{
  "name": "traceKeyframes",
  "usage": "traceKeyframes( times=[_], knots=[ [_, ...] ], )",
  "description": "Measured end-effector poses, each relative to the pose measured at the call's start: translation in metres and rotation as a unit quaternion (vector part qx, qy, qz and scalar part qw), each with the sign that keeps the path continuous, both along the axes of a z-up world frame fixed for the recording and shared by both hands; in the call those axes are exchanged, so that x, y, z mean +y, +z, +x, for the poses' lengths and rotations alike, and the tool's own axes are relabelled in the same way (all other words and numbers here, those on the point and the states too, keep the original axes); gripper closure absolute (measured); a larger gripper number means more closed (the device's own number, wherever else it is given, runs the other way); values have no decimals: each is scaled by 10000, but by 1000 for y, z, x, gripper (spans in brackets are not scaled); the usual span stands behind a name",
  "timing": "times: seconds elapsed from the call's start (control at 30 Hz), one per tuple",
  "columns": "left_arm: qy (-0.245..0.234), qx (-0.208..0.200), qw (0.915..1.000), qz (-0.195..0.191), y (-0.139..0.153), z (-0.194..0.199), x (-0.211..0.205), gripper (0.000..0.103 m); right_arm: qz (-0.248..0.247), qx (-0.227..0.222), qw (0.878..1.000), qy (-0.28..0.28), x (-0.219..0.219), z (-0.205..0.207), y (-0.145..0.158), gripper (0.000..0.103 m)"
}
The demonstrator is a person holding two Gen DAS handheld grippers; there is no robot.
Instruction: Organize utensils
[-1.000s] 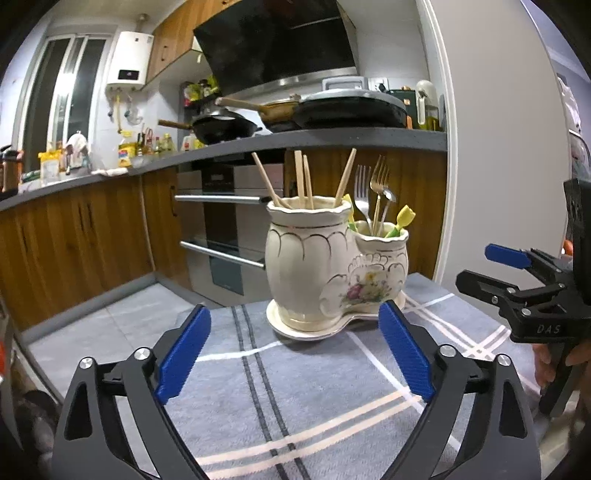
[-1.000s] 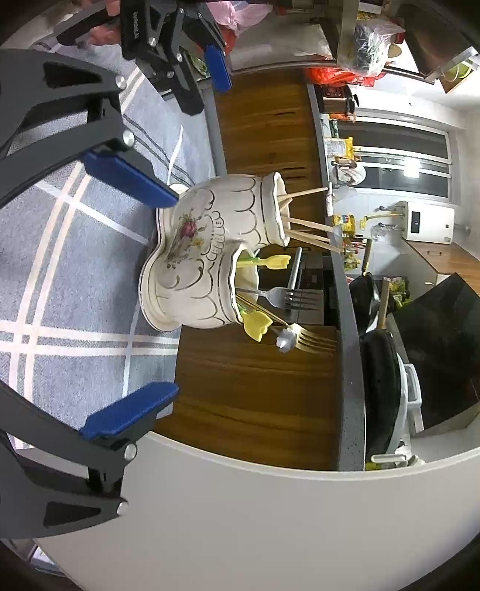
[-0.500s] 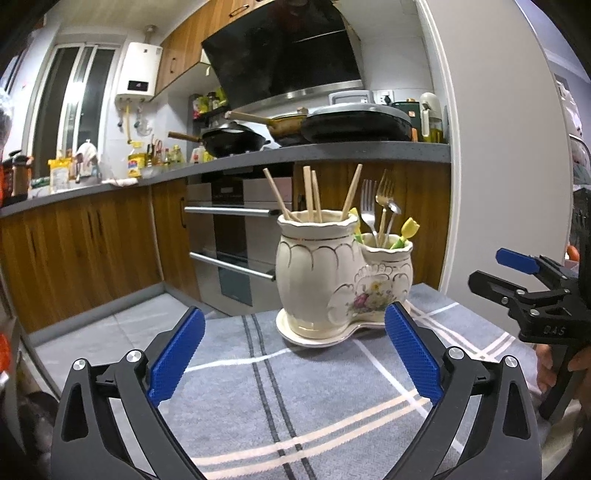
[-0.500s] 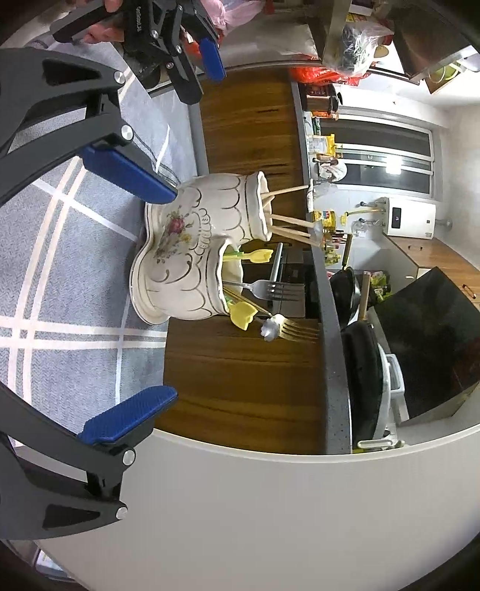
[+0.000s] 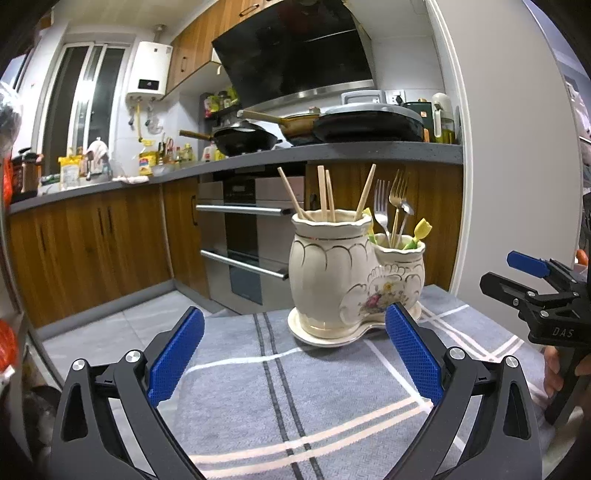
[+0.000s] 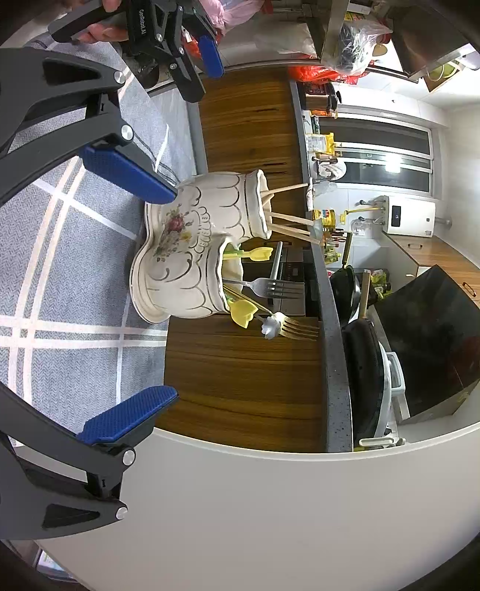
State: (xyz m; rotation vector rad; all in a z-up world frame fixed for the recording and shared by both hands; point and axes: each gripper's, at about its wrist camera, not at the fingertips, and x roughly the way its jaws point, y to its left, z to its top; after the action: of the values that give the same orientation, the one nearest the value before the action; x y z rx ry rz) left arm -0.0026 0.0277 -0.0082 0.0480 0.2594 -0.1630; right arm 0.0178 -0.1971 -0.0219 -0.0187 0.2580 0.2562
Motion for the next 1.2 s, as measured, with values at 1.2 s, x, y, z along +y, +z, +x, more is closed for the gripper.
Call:
traceKeyframes(
  times=[1.2],
  knots=[
    [44,55,10000,-7,0,2,3,5,6,36,10000,-11,-1,1,-1,6]
  ],
)
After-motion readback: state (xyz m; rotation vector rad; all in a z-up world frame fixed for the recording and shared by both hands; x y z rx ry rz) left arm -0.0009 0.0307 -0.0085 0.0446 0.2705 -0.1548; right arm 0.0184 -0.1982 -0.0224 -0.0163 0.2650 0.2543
